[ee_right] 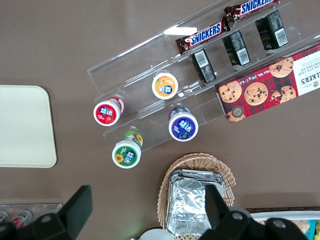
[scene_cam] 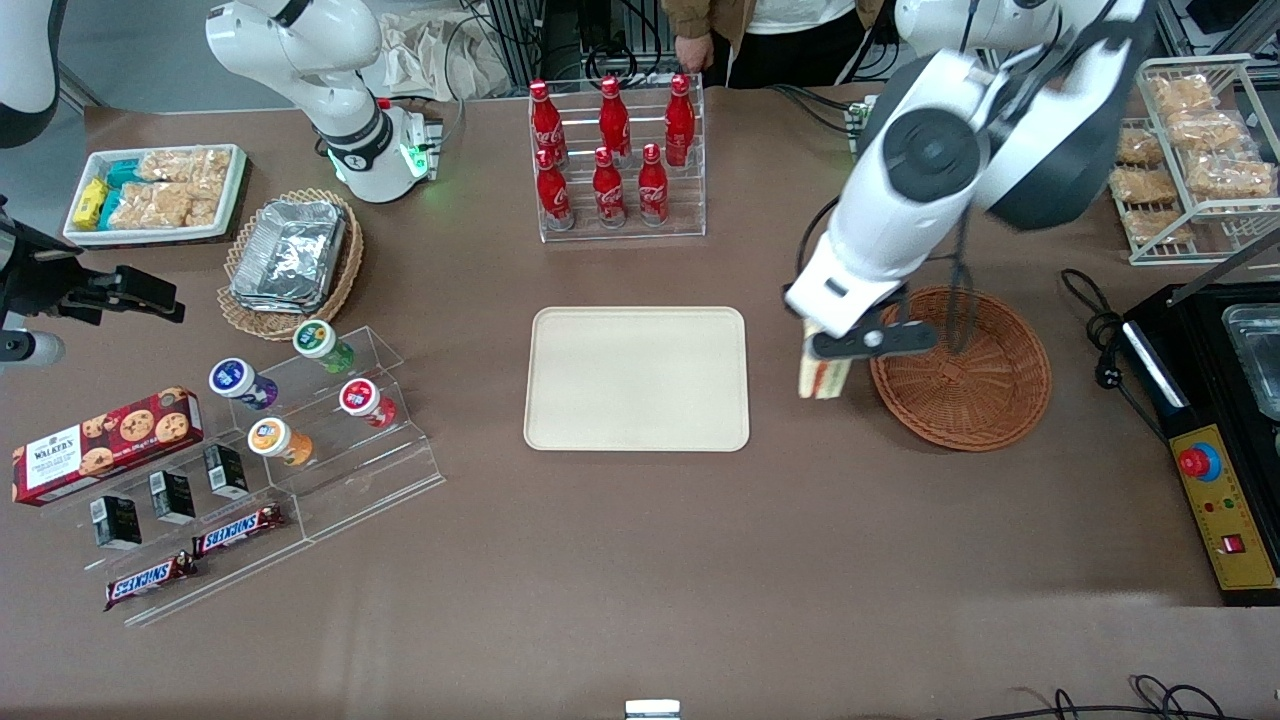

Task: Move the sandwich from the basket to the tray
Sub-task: 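Carry the sandwich with the left gripper over to the cream tray, then lower the sandwich onto the tray and open the left gripper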

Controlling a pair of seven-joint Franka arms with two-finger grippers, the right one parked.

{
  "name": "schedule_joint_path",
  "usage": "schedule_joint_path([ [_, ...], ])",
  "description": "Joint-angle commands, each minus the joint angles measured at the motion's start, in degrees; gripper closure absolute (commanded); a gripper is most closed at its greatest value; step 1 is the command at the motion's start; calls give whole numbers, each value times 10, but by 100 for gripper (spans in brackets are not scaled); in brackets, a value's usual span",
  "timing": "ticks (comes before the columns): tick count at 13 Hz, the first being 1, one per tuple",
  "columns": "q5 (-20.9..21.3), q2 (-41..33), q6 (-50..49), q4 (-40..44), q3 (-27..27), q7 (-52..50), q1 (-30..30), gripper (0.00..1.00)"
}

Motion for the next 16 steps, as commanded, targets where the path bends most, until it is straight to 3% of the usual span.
schedule_joint_path([
  [1, 26, 75, 54, 18, -4, -57, -37, 100],
  [5, 86, 144, 125, -22, -4, -118, -71, 100],
  [11, 162, 184, 228, -88, -3, -184, -93, 100],
  [12, 175, 194, 229, -85, -3, -194, -97, 84],
  [14, 215, 207, 236, -83, -3, -219, -101, 1],
  [16, 219, 209, 241, -82, -3, -224, -101, 0],
])
